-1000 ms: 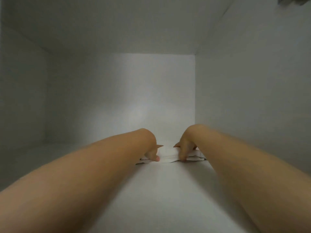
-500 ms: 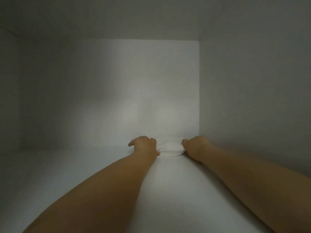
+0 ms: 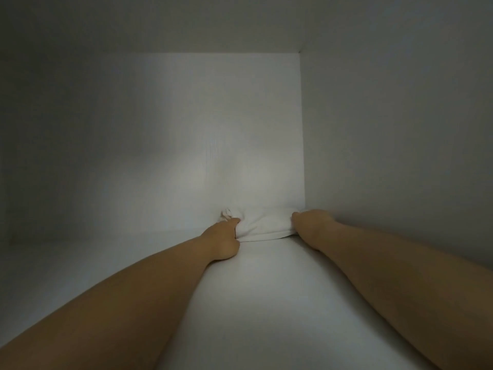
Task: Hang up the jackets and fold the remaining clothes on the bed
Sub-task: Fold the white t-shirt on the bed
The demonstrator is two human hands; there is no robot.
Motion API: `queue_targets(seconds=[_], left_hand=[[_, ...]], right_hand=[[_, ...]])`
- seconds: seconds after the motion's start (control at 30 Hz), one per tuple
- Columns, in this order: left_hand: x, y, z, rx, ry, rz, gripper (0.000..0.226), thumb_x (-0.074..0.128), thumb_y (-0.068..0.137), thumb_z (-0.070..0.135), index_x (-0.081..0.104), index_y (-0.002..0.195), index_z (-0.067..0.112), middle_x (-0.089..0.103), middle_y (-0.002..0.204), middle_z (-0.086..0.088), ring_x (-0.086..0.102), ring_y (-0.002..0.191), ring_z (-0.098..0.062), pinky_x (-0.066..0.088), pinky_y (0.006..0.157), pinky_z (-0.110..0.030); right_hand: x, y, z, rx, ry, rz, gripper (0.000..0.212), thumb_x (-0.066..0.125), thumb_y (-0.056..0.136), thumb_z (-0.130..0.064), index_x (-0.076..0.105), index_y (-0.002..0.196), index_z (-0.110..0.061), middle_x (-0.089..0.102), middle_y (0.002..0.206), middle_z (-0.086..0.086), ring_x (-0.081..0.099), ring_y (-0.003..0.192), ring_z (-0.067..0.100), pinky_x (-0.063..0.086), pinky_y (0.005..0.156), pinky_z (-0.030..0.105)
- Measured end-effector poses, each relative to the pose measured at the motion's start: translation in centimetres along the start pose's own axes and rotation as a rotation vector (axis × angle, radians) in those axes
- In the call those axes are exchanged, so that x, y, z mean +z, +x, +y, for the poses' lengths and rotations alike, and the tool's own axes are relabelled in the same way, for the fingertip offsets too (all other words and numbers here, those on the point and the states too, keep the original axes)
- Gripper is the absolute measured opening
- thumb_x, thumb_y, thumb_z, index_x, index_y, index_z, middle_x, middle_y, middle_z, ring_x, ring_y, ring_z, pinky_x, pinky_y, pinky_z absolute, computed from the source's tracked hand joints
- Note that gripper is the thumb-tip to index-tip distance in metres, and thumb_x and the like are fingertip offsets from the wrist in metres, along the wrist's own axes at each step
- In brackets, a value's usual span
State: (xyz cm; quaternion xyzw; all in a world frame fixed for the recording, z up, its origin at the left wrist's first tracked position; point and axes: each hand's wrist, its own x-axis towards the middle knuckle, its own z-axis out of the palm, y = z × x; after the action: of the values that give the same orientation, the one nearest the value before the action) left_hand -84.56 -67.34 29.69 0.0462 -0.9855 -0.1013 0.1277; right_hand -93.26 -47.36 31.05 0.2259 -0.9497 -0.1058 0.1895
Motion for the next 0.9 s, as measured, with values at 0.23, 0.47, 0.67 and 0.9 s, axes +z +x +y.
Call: queue_targets(seconds=[0.23, 0.47, 0.67, 0.9], left_hand=[[0.3, -1.4, 1.2, 0.206, 0.383, 0.217, 0.061, 0.032, 0.101, 0.042, 0.004, 0.153, 0.027, 0.003, 0.161, -0.003, 0.01, 0.146, -0.022, 0.013, 0.116, -0.039], [-0.1, -0.4, 0.1, 0.003, 0.276, -0.181, 0.064, 0.023, 0.103, 0.046, -0.001, 0.153, 0.015, -0.003, 0.161, -0.006, 0.002, 0.148, -0.02, 0.004, 0.12, -0.031], [-5.2, -3.5, 0.9, 0.032, 0.879, -0.067, 0.061, 0.029, 0.101, 0.047, 0.006, 0.153, 0.024, 0.009, 0.161, -0.002, 0.017, 0.146, -0.023, 0.022, 0.116, -0.045], [-9.7, -11.8, 0.3, -0.305, 0.979, 0.148, 0.072, 0.044, 0.098, 0.033, -0.002, 0.153, 0.022, 0.004, 0.16, -0.008, 0.007, 0.147, -0.029, 0.017, 0.116, -0.049]], right_hand=[[-1.1, -1.4, -1.4, -0.149, 0.046, 0.033, 0.066, 0.037, 0.095, -0.048, 0.018, 0.15, -0.017, 0.016, 0.157, 0.013, 0.018, 0.142, 0.032, 0.017, 0.114, 0.045], [-0.4, 0.5, -2.2, -0.036, 0.174, -0.285, 0.077, 0.019, 0.091, -0.071, -0.007, 0.152, -0.031, -0.006, 0.161, 0.006, 0.004, 0.147, 0.032, 0.007, 0.118, 0.052], [-3.5, 0.5, -3.5, -0.131, -0.024, -0.116, 0.078, 0.03, 0.092, -0.067, 0.014, 0.151, -0.018, 0.021, 0.155, 0.013, 0.029, 0.138, 0.037, 0.029, 0.111, 0.051], [-11.4, -3.9, -6.6, -0.369, -0.093, 0.183, 0.061, 0.028, 0.1, -0.051, 0.021, 0.148, -0.014, 0.034, 0.147, 0.009, 0.038, 0.132, 0.029, 0.038, 0.103, 0.044]])
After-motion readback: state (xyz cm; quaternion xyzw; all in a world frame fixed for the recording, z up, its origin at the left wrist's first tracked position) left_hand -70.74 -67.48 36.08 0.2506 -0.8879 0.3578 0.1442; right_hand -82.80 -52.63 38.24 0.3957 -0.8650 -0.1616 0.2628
